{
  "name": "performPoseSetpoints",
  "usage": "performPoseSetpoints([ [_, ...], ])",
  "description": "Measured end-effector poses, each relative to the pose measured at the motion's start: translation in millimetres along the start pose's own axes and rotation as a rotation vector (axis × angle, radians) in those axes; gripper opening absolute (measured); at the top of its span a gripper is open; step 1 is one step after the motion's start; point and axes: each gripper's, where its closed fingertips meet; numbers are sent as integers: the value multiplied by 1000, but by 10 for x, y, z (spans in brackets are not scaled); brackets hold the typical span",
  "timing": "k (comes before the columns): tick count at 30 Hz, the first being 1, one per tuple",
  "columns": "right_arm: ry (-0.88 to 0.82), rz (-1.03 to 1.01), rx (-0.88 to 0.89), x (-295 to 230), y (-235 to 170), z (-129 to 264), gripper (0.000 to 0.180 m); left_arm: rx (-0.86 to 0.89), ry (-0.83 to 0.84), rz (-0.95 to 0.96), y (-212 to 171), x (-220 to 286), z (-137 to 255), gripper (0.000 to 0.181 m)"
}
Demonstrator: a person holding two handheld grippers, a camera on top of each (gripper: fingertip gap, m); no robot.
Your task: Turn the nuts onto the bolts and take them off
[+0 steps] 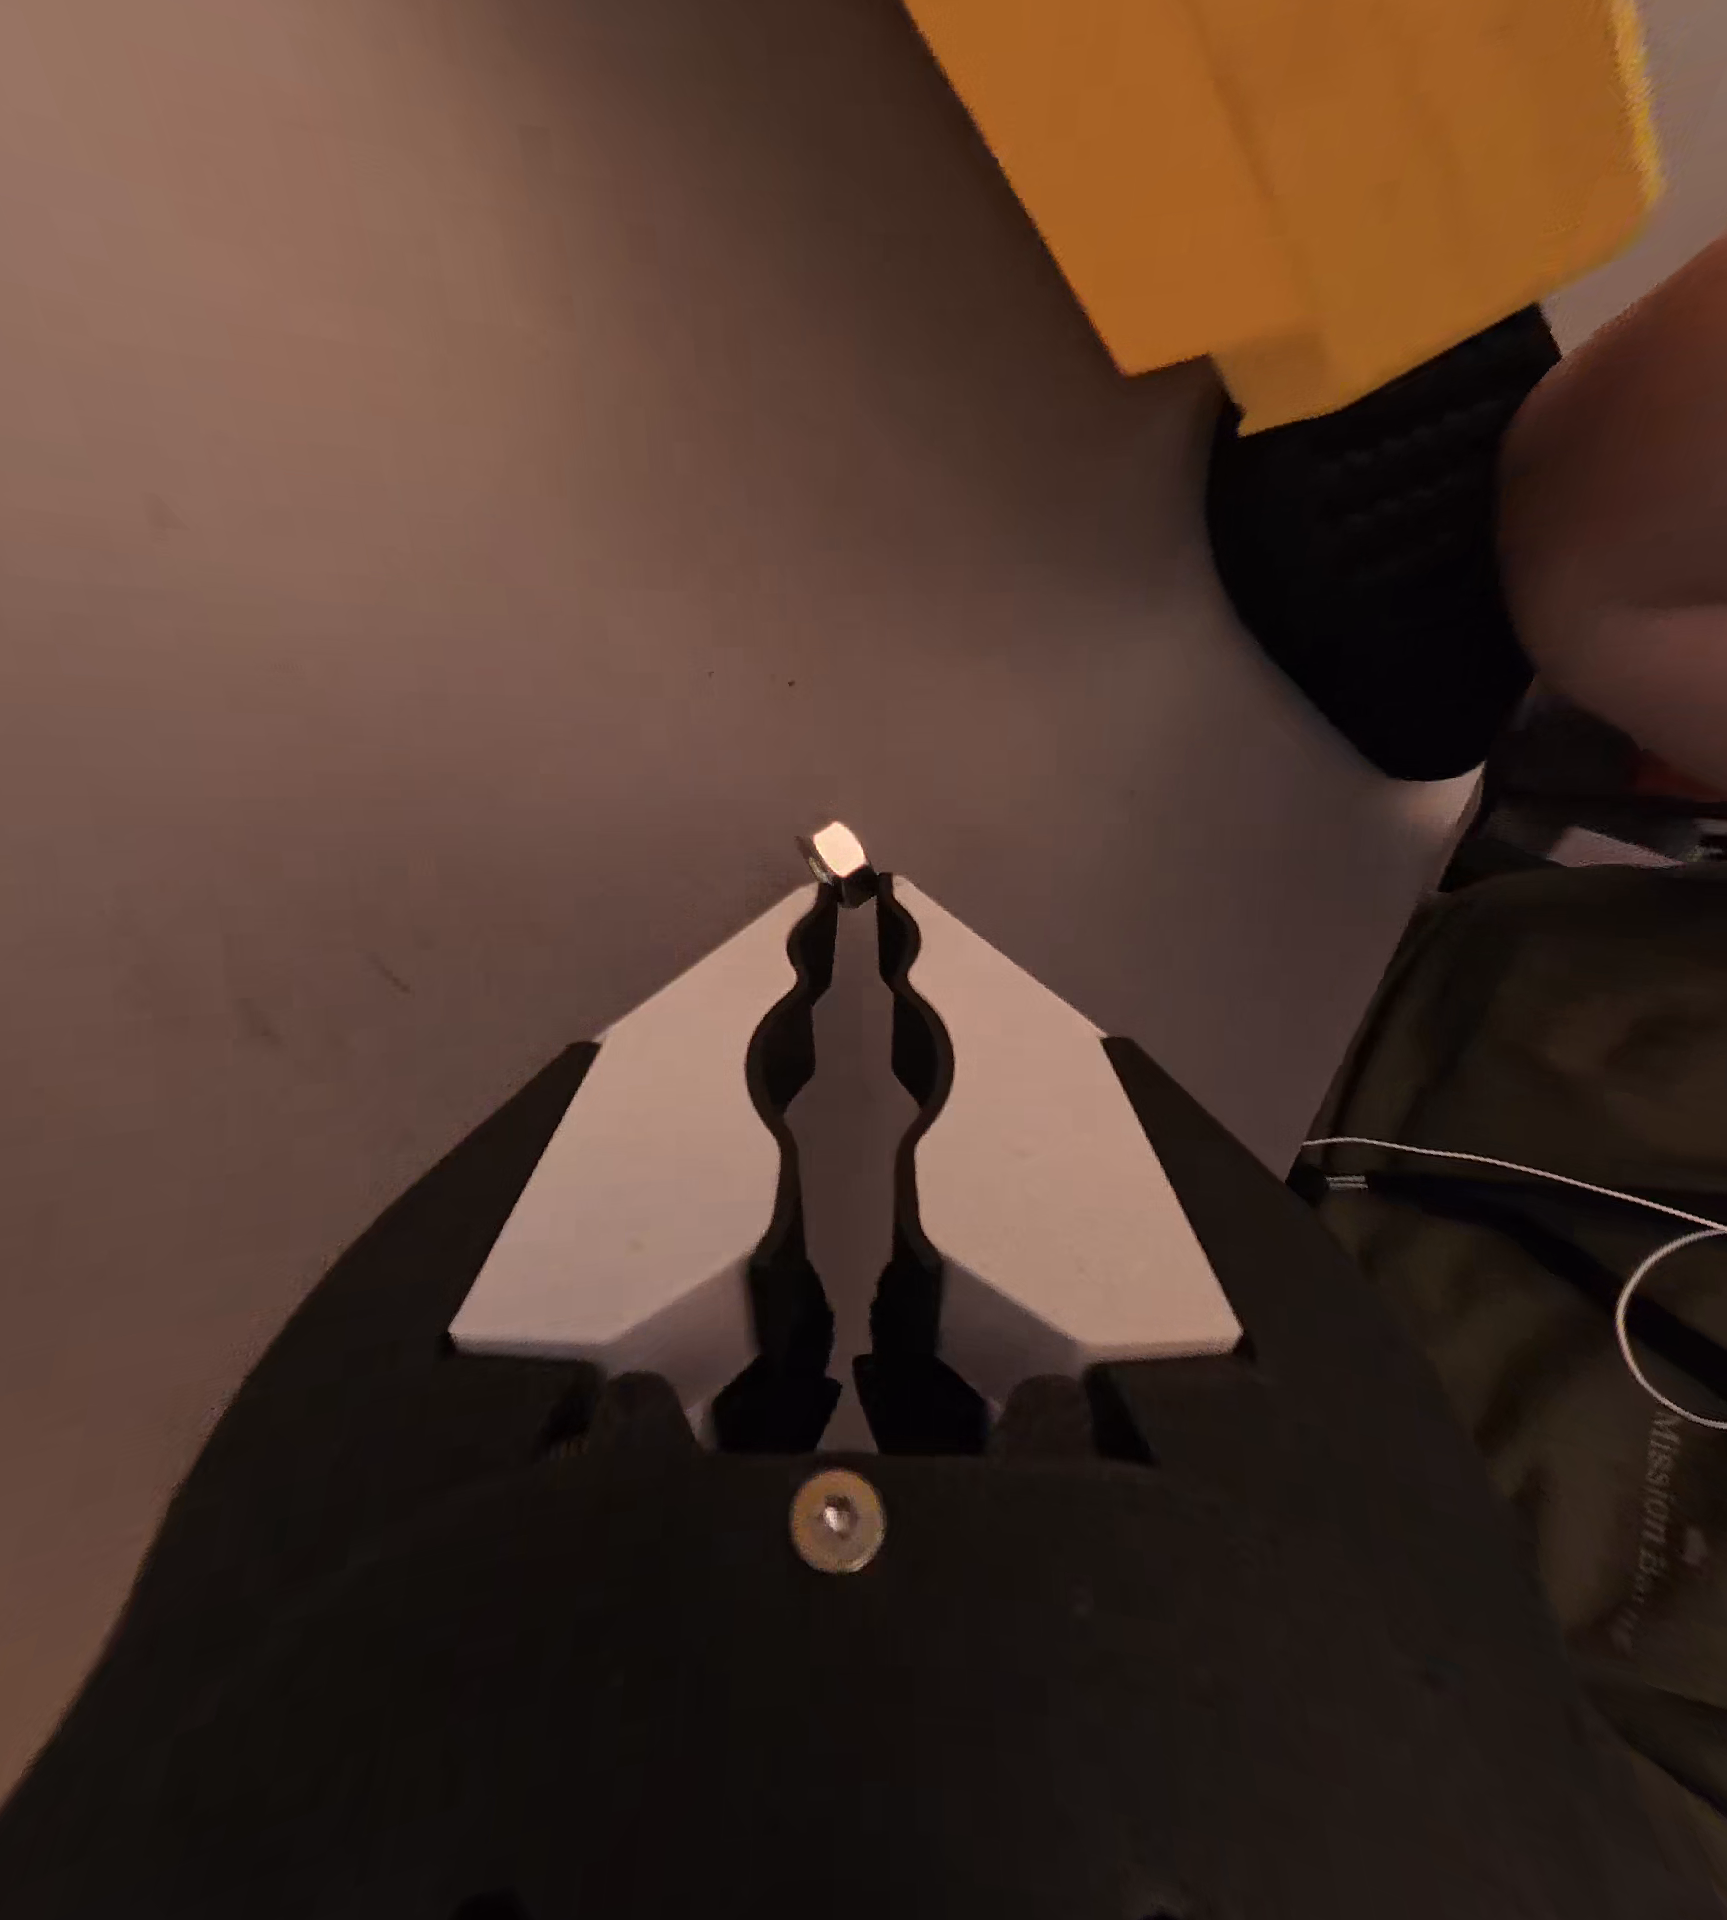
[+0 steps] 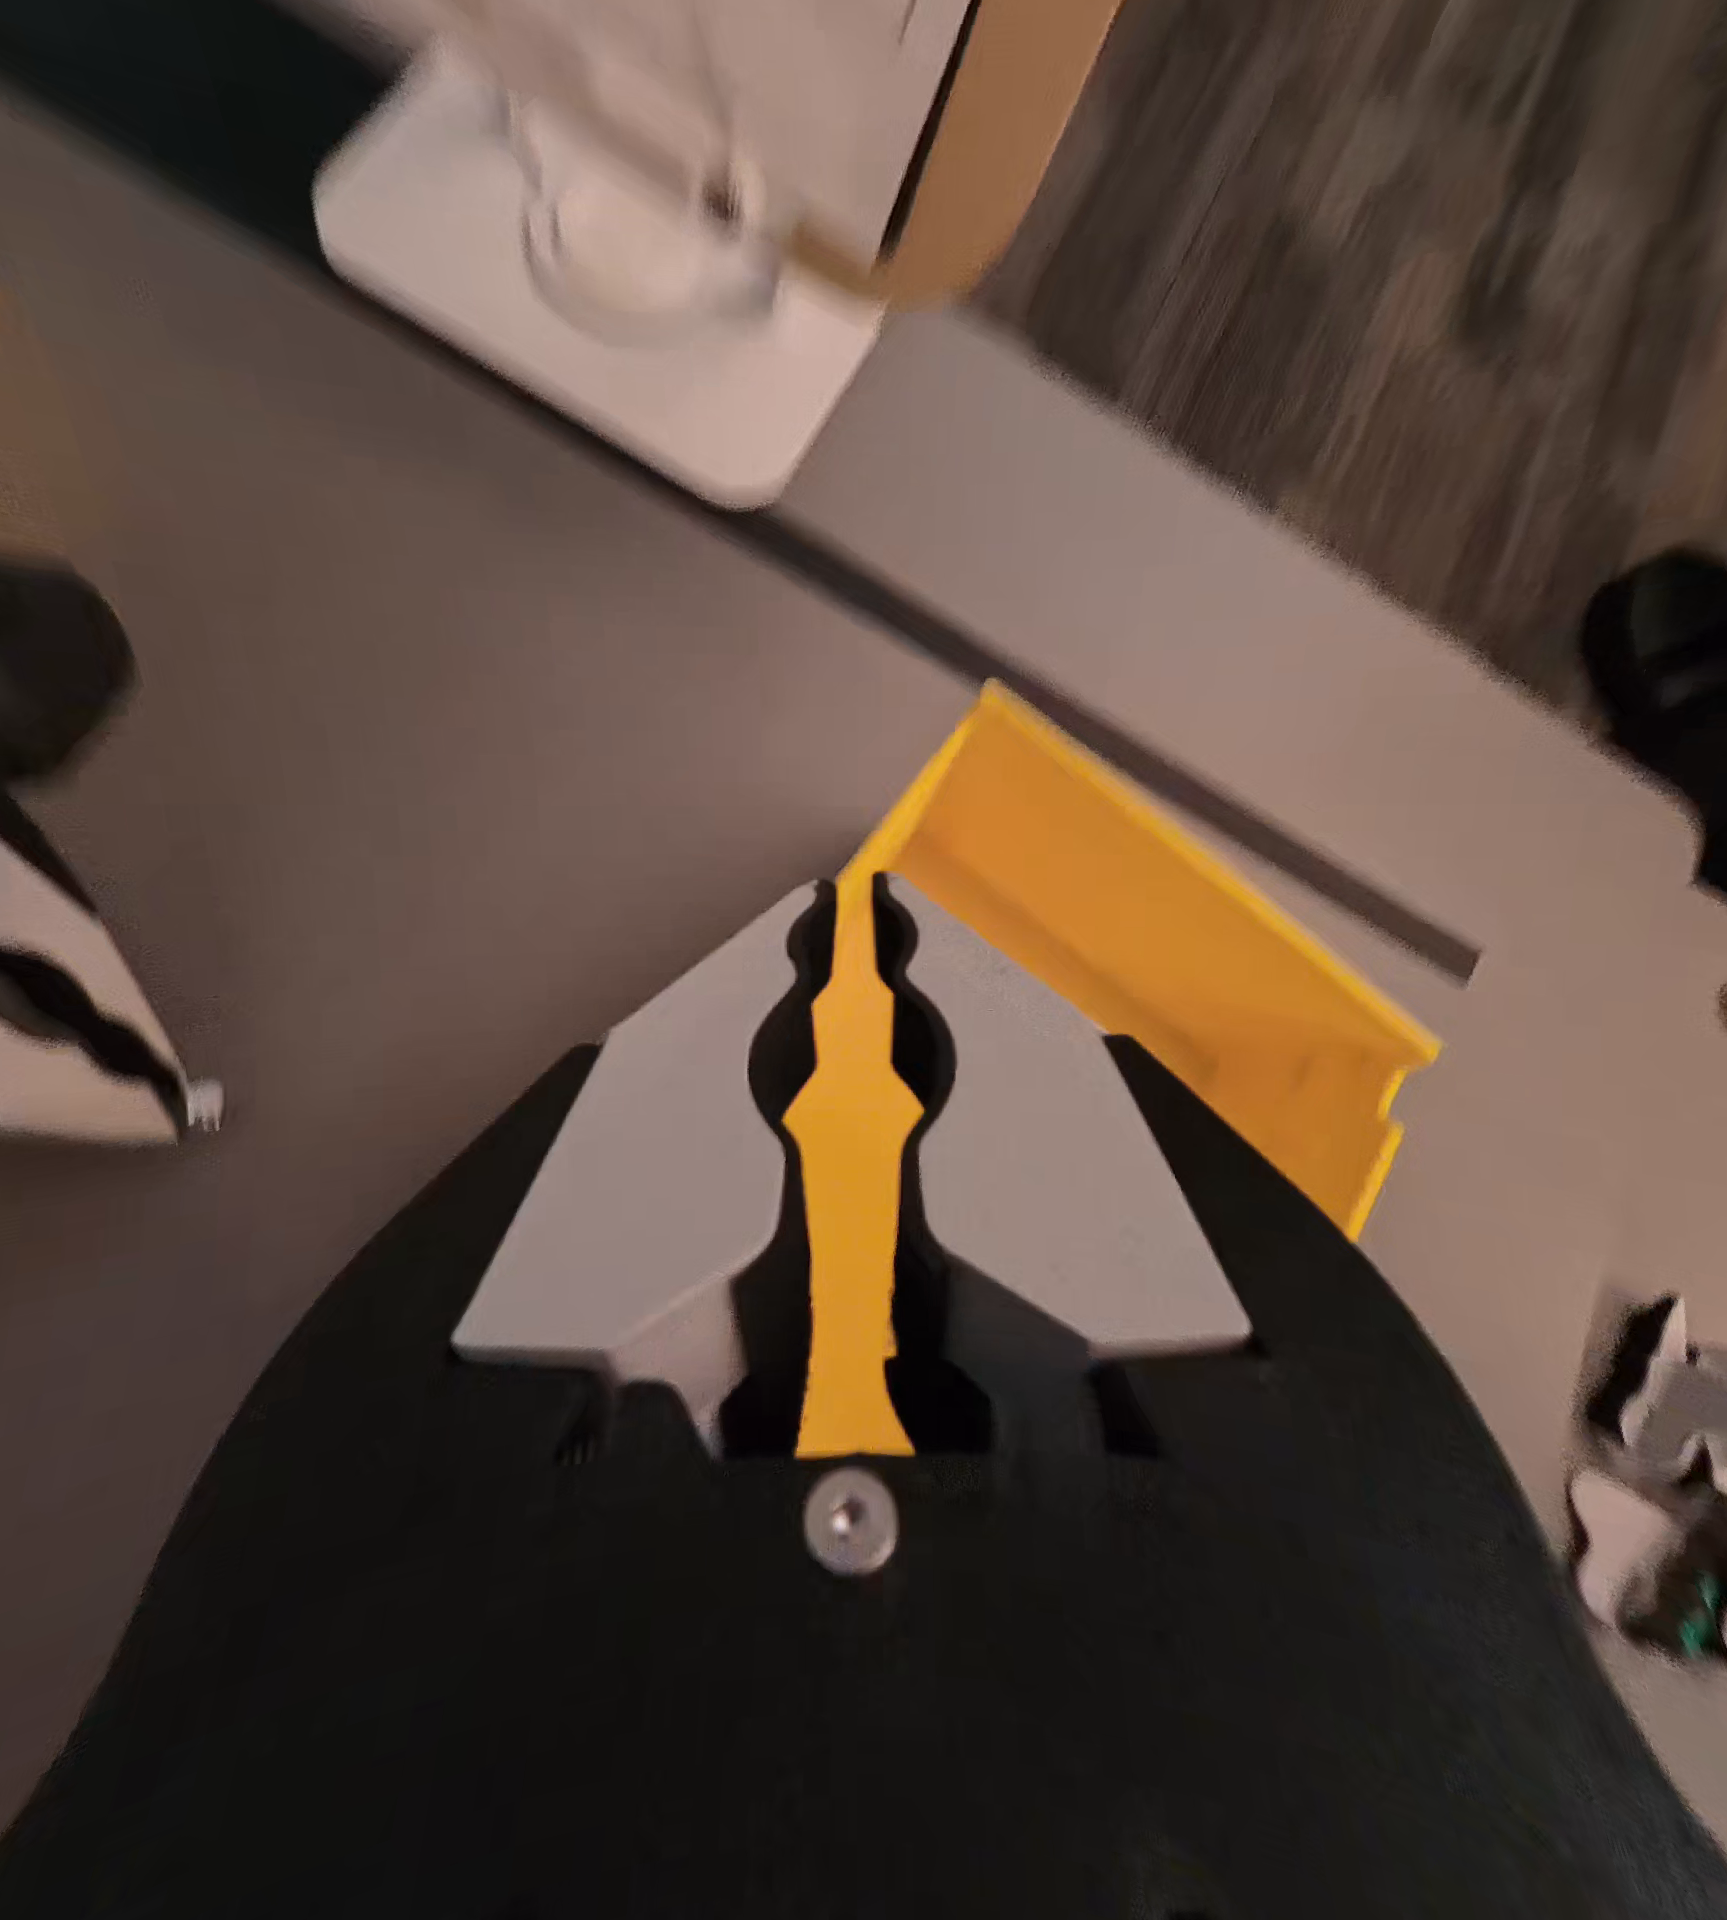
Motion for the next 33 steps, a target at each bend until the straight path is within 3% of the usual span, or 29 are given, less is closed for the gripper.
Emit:
performPoseSetpoints([
  [1, -20, 13, 89, 21, 166, 37, 13, -7, -14, 12, -5, -11, -32, 6],
  [6, -66, 97, 453, -51, 737, 214, 43, -39, -98, 50, -56, -6, -89, 6],
  [8, -142, 127, 475, -7, 787, 217, 54, -48, -105, 62, -73, -24, -97, 6],
  [17, -298, 201, 493, 83, 825, 174, 66, -91, -89, 66, -152, -86, -166, 7],
  [25, -302, 290, 664, 6, 978, 400, 92, -74, 49, 60, -155, -293, -106, 30],
  [29, -277, 374, 822, -203, 1101, 605, 115, 9, 118, 17, -70, -312, 113, 30],
  [33, -244, 387, 861, -303, 1133, 685, 117, 221, 359, 23, 12, -602, 777, 24],
])
Point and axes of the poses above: each gripper's, where its closed fingertips meet, z back along the fingers, y out of its top, x = y × z across the jaws, and after that the axes turned 14 degrees about y, right-handed
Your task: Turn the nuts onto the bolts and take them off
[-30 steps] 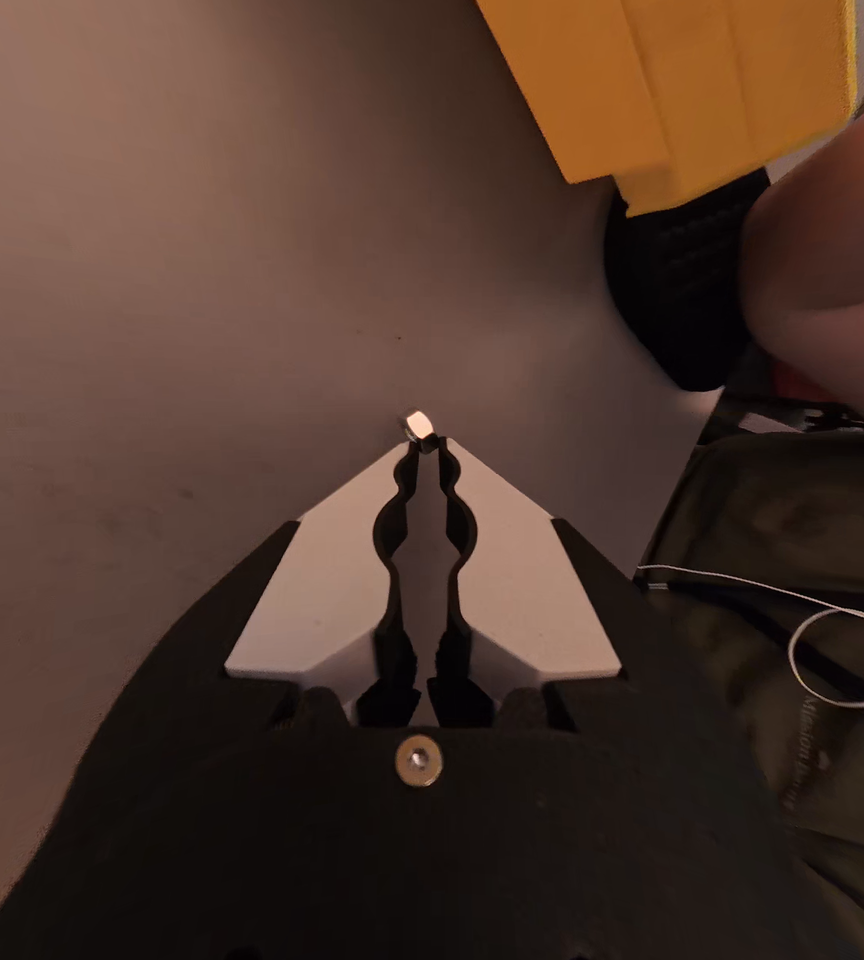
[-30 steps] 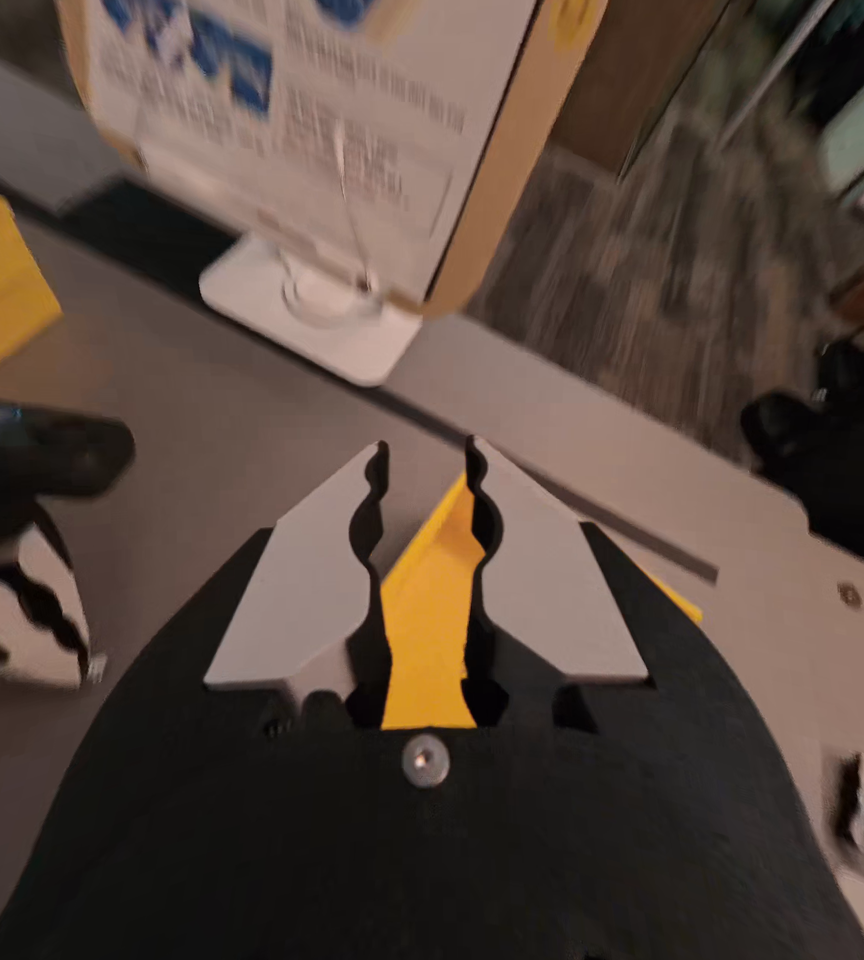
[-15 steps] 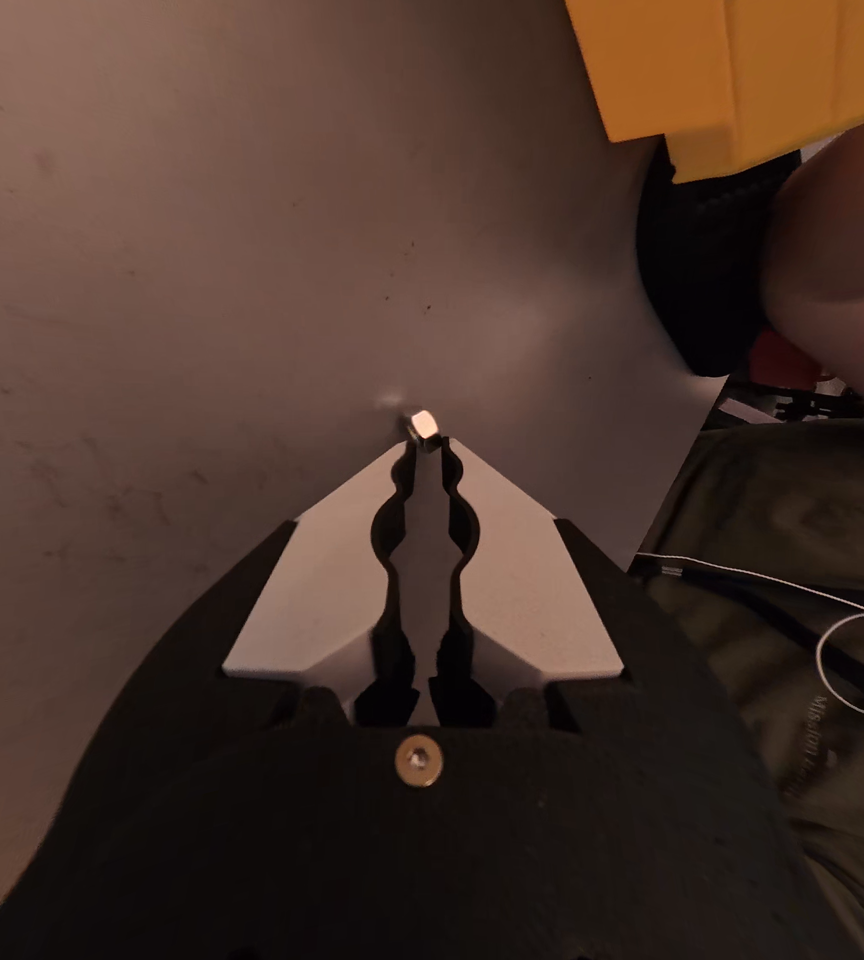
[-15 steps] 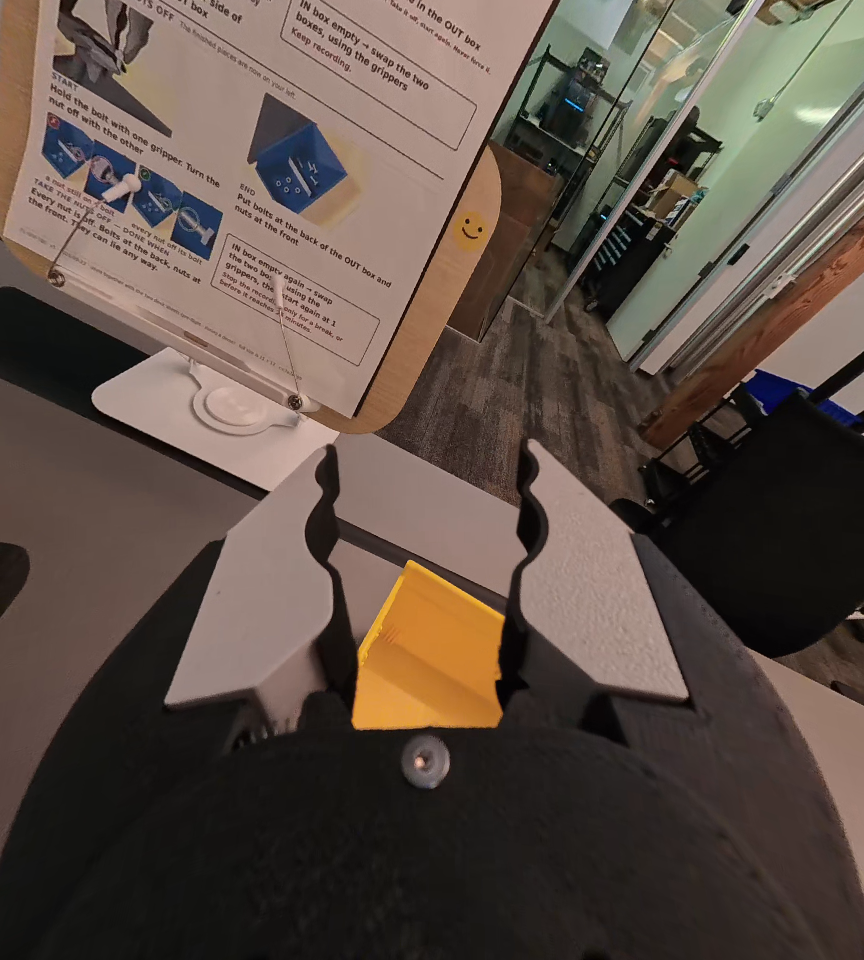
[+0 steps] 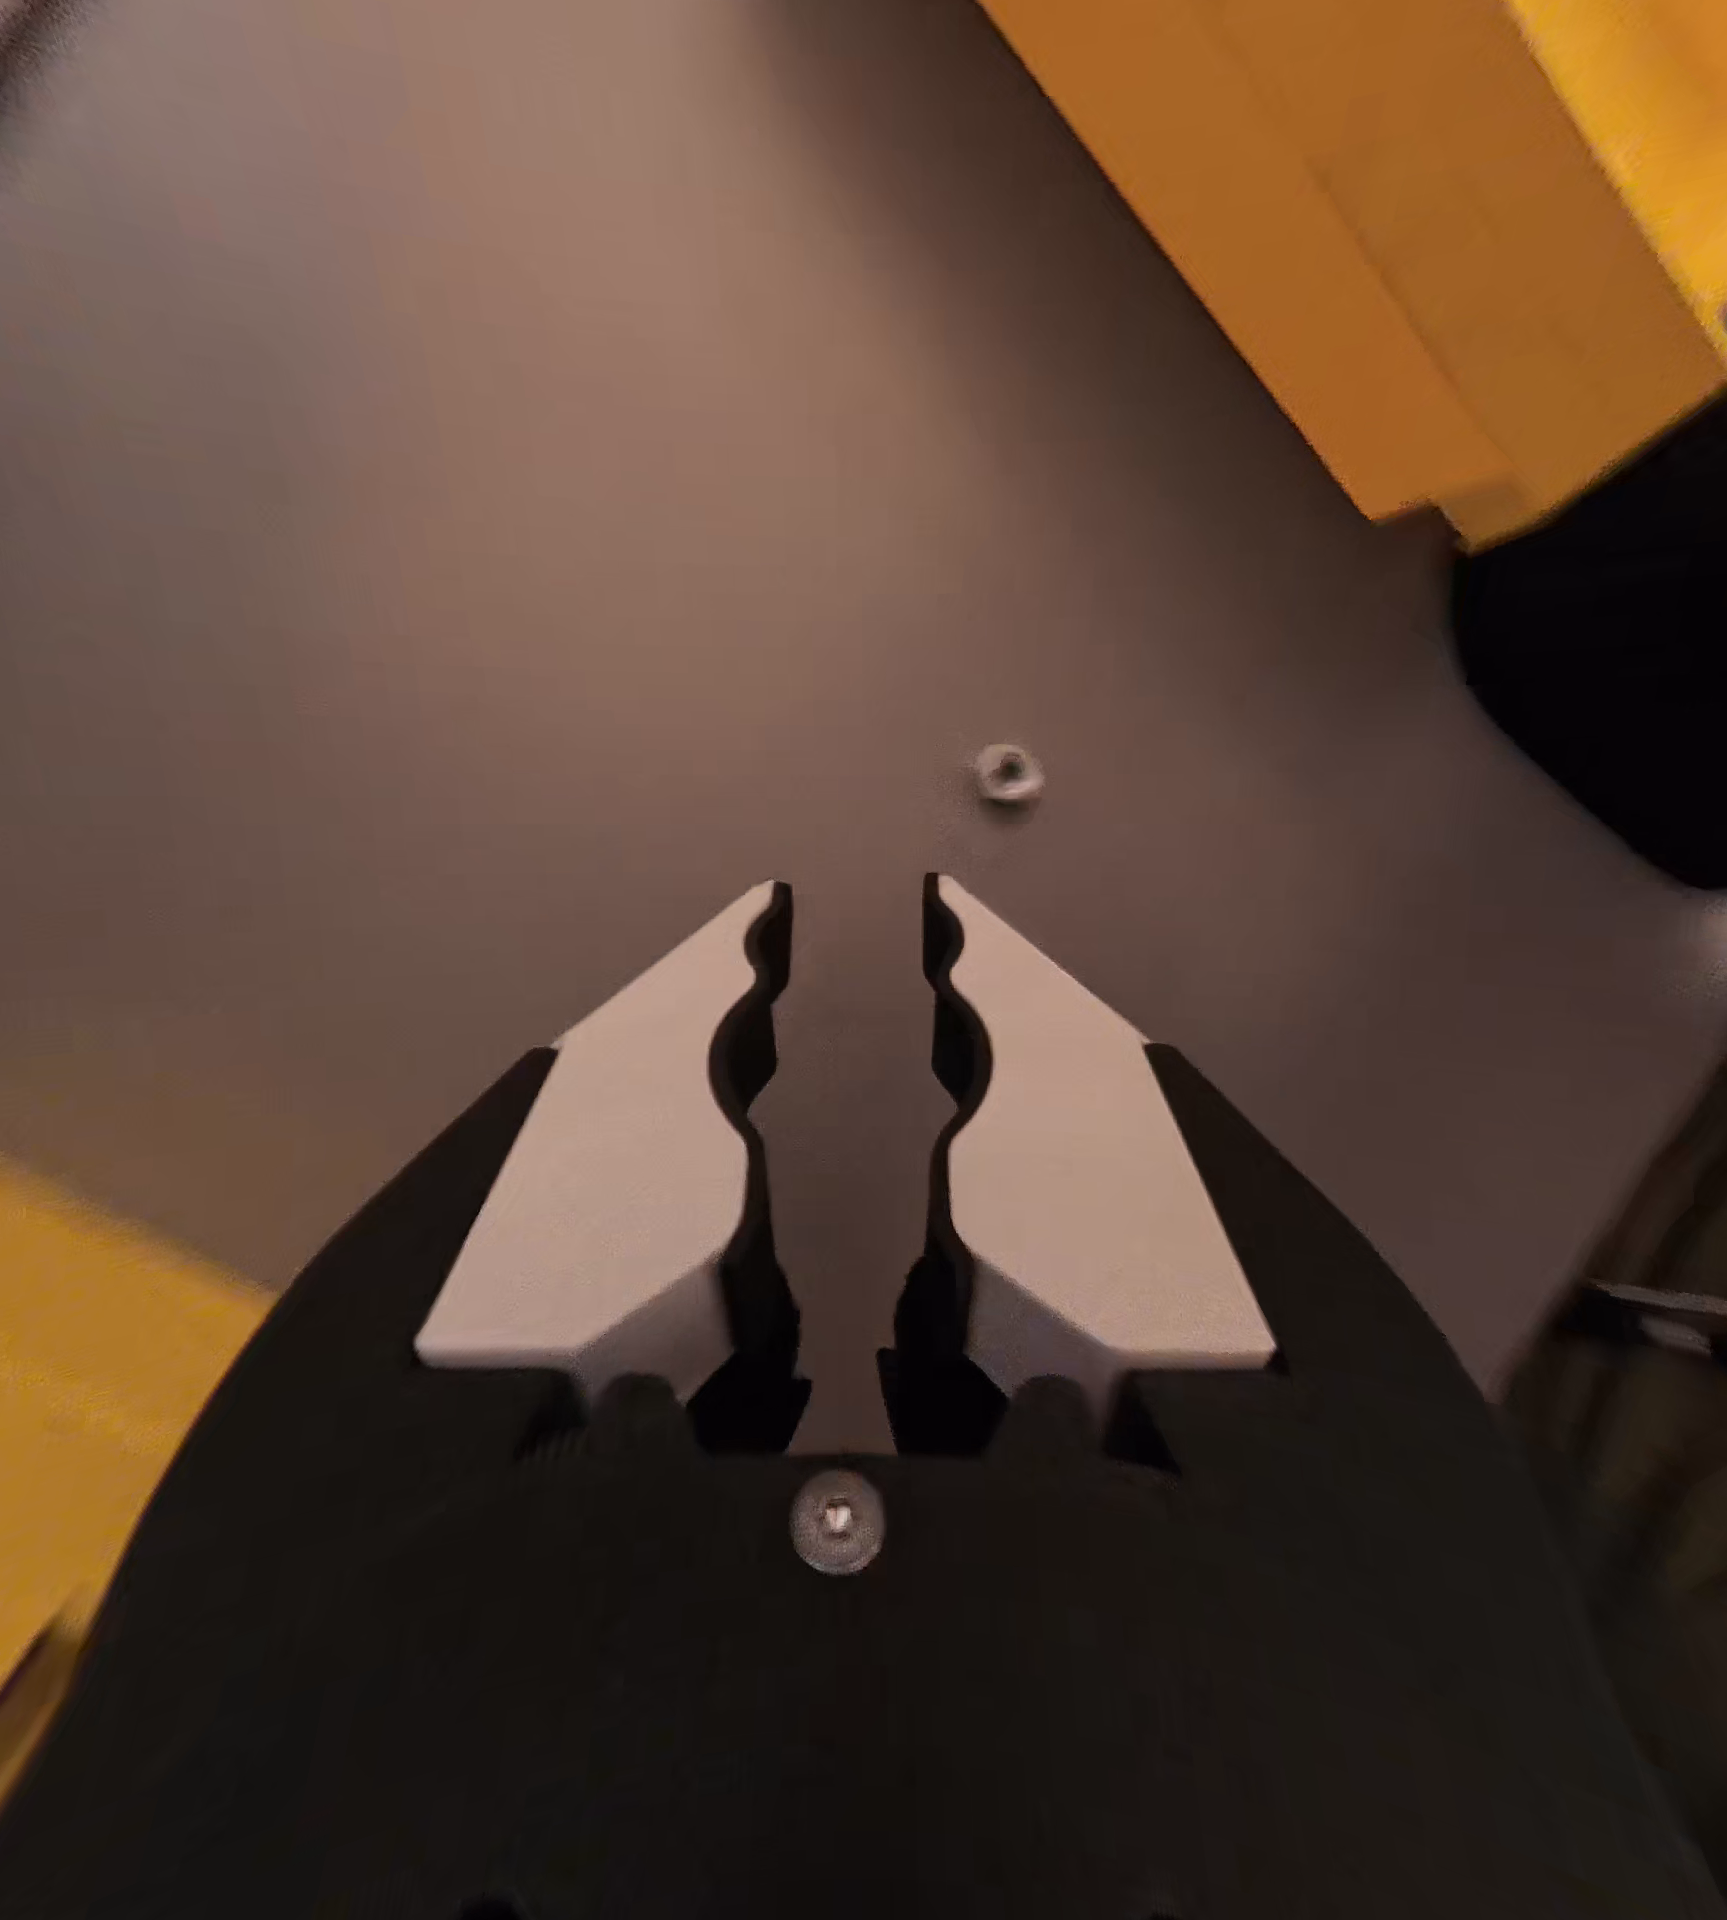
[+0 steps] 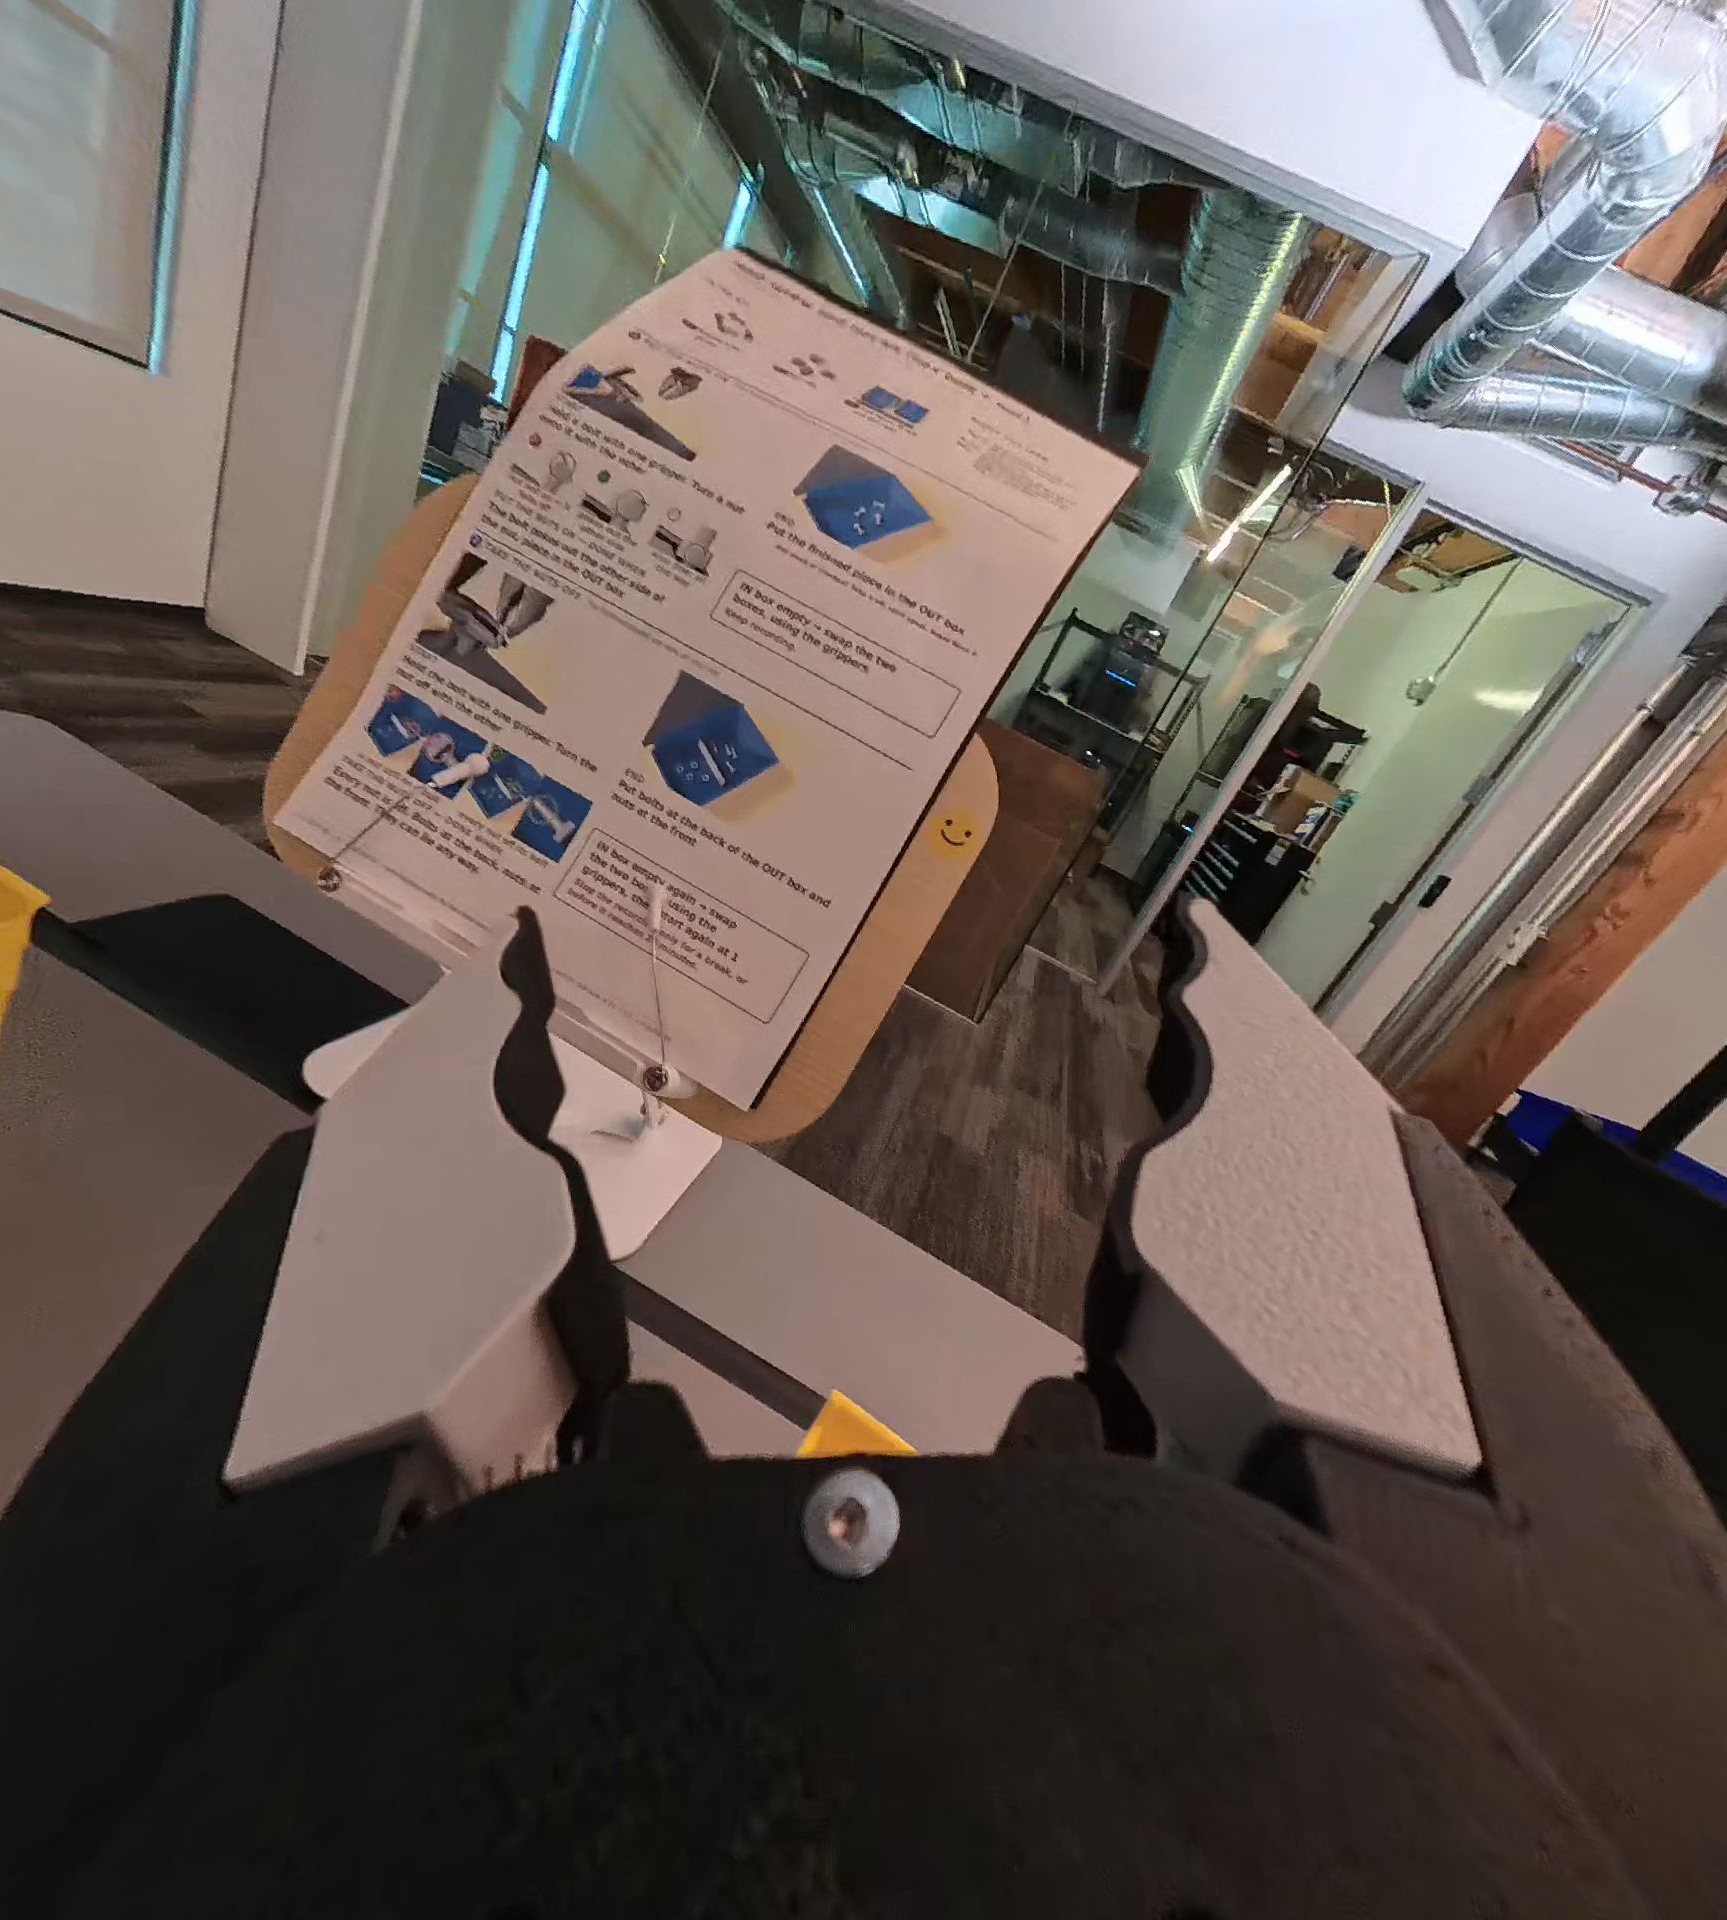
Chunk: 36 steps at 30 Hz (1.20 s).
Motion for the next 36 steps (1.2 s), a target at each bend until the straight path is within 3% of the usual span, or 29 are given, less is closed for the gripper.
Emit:
performPoseSetpoints([
  [5, 24, 34, 84, -66, 200, 84, 106, 420, 508, 113, -4, -1072, 1161, 32],
  [7, 30, 53, 90, -84, 238, 106, 103, 551, 588, 181, -212, -1336, 1460, 35],
  [9, 34, 57, 82, -93, 241, 106, 103, 590, 597, 192, -362, -1598, 1511, 35],
  [12, 60, 70, 59, -134, 200, 70, 103, 420, 516, 145, -551, -1995, 1193, 37],
  [15, 65, 89, 25, -121, 133, 45, 103, 228, 399, -48, -753, -2168, 746, 30],
  [18, 89, 88, -18, -133, 35, 2, 103, 79, 311, -58, -990, -2286, 385, 34],
  [24, 96, 111, -78, -153, -123, -90, 103, -73, 291, -249, -1193, -2477, -129, 52],
  [27, 93, 140, -110, -162, -181, -129, 103, -118, 248, -253, -1223, -2542, -268, 58],
  [33, 97, 162, -160, -159, -297, -186, 103, -111, 180, -298, -1219, -2583, -419, 54],
  [36, 99, 172, -173, -164, -314, -198, 103, -113, 119, -291, -1223, -2539, -434, 42],
])
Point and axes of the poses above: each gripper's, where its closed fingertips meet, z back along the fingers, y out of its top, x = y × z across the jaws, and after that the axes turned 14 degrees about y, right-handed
